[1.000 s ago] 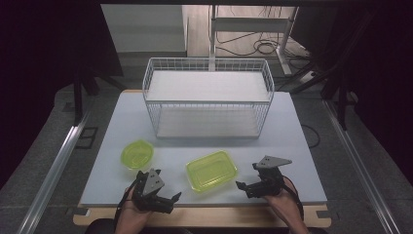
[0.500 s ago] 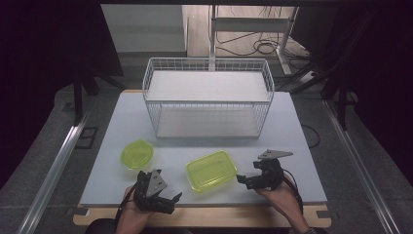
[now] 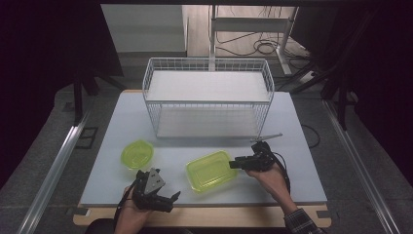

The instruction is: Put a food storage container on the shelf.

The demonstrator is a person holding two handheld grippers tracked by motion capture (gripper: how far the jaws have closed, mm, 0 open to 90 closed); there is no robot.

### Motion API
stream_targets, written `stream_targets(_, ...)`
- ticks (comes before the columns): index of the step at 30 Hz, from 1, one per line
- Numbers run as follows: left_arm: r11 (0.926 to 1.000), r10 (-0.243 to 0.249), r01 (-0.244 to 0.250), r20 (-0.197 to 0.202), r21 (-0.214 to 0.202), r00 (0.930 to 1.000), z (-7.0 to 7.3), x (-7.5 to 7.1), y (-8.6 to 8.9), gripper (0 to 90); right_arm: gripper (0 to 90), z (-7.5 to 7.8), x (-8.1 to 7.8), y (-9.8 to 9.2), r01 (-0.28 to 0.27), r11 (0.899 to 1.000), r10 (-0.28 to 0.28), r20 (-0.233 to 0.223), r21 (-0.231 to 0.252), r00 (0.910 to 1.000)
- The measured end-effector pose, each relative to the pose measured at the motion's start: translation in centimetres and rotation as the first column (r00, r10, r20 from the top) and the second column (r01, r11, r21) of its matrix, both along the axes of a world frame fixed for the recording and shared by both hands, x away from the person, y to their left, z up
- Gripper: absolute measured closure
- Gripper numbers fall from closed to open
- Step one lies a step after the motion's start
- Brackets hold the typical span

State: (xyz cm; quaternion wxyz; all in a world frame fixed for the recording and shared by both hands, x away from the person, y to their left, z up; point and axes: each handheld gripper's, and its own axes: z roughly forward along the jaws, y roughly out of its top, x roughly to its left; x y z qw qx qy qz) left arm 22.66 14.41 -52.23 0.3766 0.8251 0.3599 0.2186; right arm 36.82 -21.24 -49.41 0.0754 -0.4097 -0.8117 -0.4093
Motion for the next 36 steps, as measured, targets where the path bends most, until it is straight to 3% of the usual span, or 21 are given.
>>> stream_targets(1, 1.0, 0.0, 0.0, 0.0, 0.0, 1.0, 0.0, 0.0, 0.0, 0.2, 55.5, 0.0, 0.0, 0.0, 0.0, 1.0, 0.0, 0.0, 0.0, 1.0)
stream_targets(7, 1.0, -0.005, 0.005, 0.002, -0.001, 1.0, 0.1, -0.1, 0.0, 0.2, 65.3, -0.8, 1.8, 0.5, -0.004, 0.998, 0.011, -0.121, 0.06, 0.9926)
stream_targets(12, 1.0, -0.007, 0.007, 0.001, 0.001, 1.0, 0.1, -0.1, 0.1, 0.3, 74.1, -1.2, 2.1, 0.6, 0.005, 0.998, 0.008, -0.18, 0.069, 0.9836)
stream_targets(15, 1.0, -0.006, 0.006, 0.003, -0.002, 1.0, 0.1, -0.1, 0.0, 0.3, 80.0, -1.3, 2.3, 0.4, 0.008, 0.992, 0.024, -0.25, 0.126, 0.9679)
stream_targets(21, 1.0, -0.003, 0.003, 0.003, -0.004, 1.0, 0.1, -0.1, 0.1, 0.3, 80.4, -0.9, 2.0, 0.5, 0.004, 0.992, 0.025, -0.234, 0.124, 0.972)
stream_targets(27, 0.9999, 0.006, -0.006, -0.003, -0.015, 1.0, 0.1, 0.0, 0.2, 0.2, 80.4, 0.2, 1.8, -0.1, 0.033, 0.983, 0.008, -0.222, 0.182, 0.975)
stream_targets(36, 0.9994, 0.01, -0.011, -0.005, -0.033, 0.9999, 0.1, 0.0, 0.4, 0.1, 80.4, 1.9, 1.9, -1.1, 0.083, 0.97, -0.036, -0.201, 0.23, 0.9789)
